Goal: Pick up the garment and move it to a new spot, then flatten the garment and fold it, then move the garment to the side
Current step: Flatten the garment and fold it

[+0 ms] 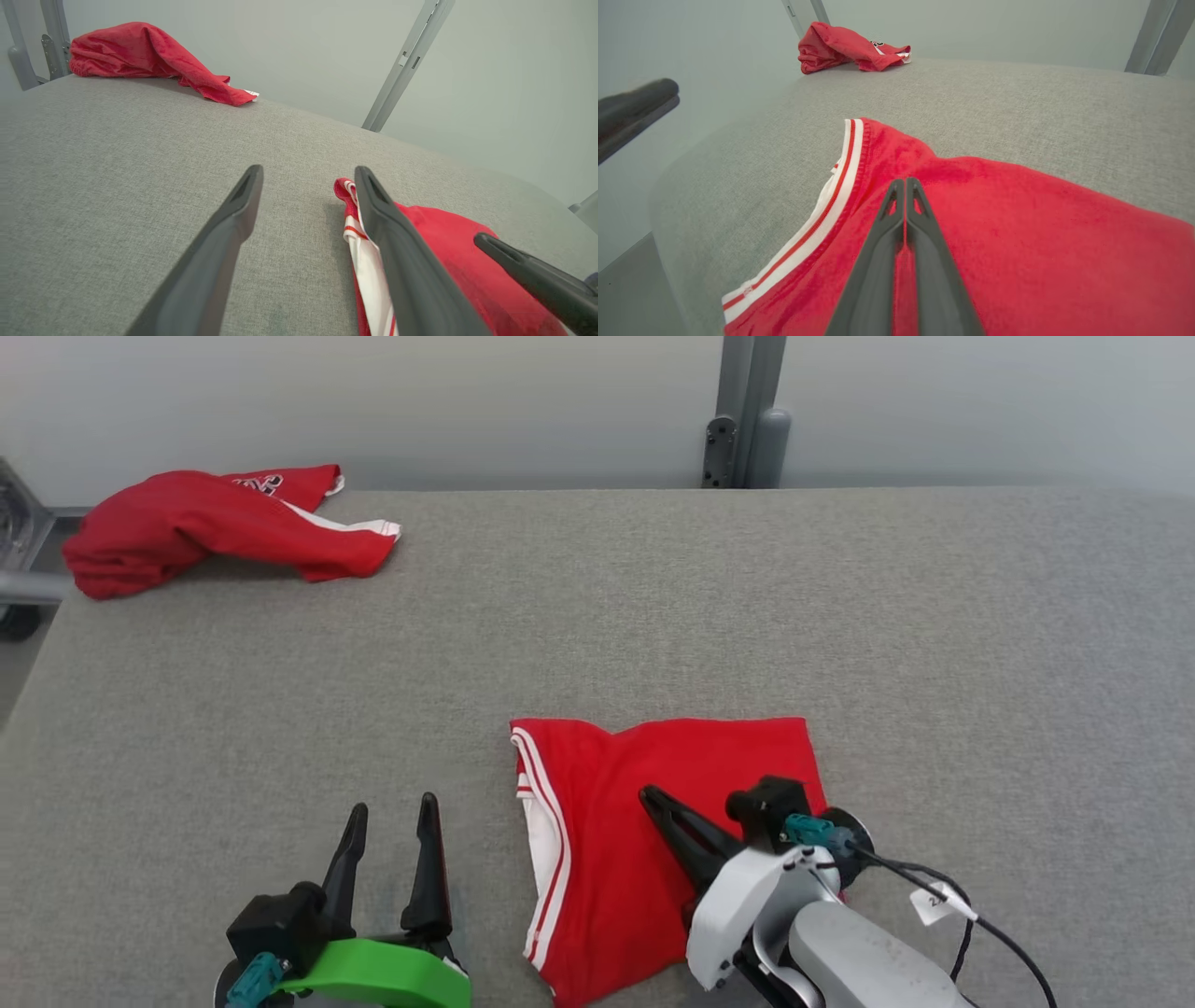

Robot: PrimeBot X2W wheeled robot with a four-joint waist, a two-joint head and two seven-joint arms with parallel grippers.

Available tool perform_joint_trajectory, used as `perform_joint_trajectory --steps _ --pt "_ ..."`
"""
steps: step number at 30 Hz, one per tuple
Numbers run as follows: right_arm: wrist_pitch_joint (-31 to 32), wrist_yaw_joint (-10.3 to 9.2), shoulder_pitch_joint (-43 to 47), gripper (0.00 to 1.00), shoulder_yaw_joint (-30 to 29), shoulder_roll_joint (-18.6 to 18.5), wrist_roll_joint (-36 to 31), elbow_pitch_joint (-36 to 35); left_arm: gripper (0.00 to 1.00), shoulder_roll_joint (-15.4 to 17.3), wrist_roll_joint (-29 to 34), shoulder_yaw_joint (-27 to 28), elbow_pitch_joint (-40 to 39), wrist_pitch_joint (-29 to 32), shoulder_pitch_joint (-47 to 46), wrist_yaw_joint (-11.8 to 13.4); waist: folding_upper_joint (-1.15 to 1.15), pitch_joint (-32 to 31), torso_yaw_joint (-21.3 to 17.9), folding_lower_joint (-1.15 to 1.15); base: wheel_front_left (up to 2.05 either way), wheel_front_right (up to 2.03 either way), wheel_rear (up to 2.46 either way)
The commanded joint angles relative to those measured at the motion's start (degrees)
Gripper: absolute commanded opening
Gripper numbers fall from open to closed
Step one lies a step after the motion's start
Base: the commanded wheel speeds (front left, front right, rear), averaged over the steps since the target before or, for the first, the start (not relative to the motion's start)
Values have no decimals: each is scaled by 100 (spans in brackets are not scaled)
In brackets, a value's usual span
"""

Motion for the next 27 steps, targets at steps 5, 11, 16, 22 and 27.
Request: perform_joint_trajectory --steps 5,11,16,22,27 --pt "-15 0 -254 0 295 7 -21 575 100 -33 86 -6 34 -12 -152 -25 0 256 665 0 0 0 0" --pt "12 0 -505 0 790 21 259 898 100 -74 80 6 35 -36 -156 -15 0 331 1023 0 0 0 0" --pt "292 0 -725 0 1410 14 654 997 100 -100 83 24 62 -49 -184 -44 0 358 1155 0 0 0 0" --pt "252 0 -1074 0 1786 13 1095 1046 100 -117 87 64 89 -60 -205 -48 0 386 1173 0 0 0 0" --pt "46 0 -1329 0 1693 11 1260 1086 100 -116 82 118 97 -63 -178 -44 0 366 1050 0 0 0 0"
